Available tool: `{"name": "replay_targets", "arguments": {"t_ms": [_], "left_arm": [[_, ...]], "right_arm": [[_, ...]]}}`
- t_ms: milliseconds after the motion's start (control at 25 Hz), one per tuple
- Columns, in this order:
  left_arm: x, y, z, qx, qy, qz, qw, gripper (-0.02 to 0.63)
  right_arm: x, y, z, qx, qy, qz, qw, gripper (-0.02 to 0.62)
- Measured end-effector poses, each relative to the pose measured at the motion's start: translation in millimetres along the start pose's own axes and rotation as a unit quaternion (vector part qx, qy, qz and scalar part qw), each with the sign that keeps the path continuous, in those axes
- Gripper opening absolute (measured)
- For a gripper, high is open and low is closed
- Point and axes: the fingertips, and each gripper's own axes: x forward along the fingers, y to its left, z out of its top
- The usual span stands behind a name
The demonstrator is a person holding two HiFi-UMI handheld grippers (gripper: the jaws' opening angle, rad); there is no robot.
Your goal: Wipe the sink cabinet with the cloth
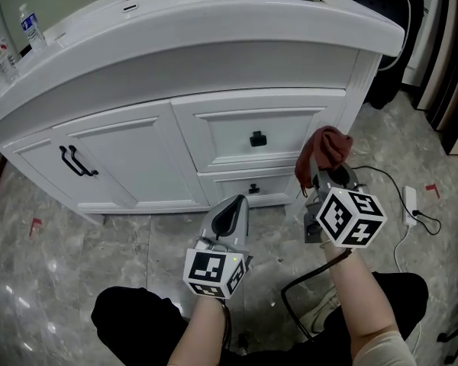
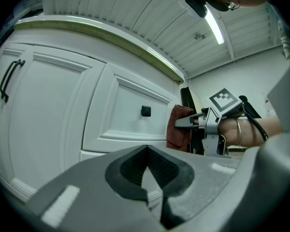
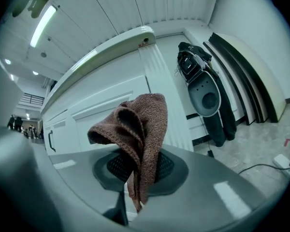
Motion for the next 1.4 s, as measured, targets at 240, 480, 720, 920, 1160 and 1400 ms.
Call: {"name": "replay_targets", "arguments": {"t_ms": [240,480,720,920,1160,1400], "left_arm": [[-20.7,34.1,11.7,-0.005,-0.017,0.035,0.9992,0.000],[-48.0,72.7,11.1,-0.018,-0.019,0.071,0.9971,0.000],[-69.7,97.7,10.0,-0.019,-0.015,0.102,0.9945,0.000],[-72.4,104.8,7.5,-0.024,-0.015,0.106,0.9940,0.000],[-61.5,93.2,4.2,-0.024,-0.013,0.090,0.9955,0.000],[-45.9,74.4,-2.6,-0.017,-0.005,0.065,0.9977,0.000]], "right_arm": [[18.6,75.3,-45.7,-0.001,0.029,0.082,0.996,0.080],[42.4,156.6,-84.2,-0.023,0.061,0.157,0.985,0.080],[65.4,207.9,-95.1,-0.027,0.073,0.199,0.977,0.079],[75.2,220.0,-96.8,-0.036,0.077,0.204,0.975,0.080],[70.9,194.6,-96.0,-0.036,0.083,0.185,0.979,0.080],[66.6,160.5,-88.7,-0.005,0.085,0.162,0.983,0.080]]}}
